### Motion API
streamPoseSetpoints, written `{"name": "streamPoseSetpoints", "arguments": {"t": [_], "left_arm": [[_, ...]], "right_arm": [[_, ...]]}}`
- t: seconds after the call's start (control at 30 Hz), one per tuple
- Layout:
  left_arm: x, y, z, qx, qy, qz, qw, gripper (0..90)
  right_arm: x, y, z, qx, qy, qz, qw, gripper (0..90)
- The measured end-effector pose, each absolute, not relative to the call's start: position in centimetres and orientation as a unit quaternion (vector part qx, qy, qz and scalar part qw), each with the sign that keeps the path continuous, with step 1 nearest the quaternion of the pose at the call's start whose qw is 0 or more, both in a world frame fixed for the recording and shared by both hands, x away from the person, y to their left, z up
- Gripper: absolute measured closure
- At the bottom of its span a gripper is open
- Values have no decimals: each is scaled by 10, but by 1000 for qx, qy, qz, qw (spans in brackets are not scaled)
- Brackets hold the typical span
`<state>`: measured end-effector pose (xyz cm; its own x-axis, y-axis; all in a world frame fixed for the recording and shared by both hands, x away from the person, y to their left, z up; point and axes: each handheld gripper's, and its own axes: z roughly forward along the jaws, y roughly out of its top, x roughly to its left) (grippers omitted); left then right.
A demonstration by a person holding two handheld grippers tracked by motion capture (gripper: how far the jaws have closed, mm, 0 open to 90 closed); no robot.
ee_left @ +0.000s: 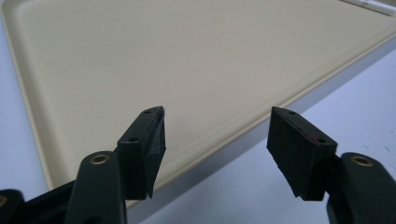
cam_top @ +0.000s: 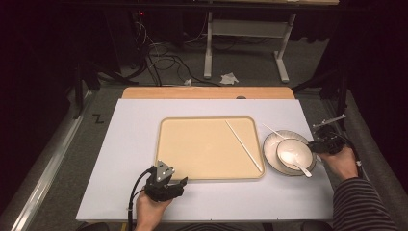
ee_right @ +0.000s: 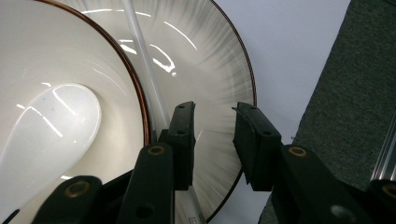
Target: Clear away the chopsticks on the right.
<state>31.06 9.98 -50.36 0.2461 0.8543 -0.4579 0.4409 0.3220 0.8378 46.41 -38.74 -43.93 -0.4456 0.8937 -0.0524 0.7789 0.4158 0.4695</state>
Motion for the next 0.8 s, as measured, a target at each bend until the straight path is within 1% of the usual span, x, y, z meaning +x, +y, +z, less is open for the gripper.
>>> {"name": "streamPoseSetpoints", "arguments": {"t": [0.4,0.8], "left_arm": [[311,99,-503,558,582,182,563,374],[311,99,-503,558,583,182,562,374]], "right_arm": [[467,-379,-446,496,839,177,134,701],[466,-381,-445,493,841,178,134,713]]}}
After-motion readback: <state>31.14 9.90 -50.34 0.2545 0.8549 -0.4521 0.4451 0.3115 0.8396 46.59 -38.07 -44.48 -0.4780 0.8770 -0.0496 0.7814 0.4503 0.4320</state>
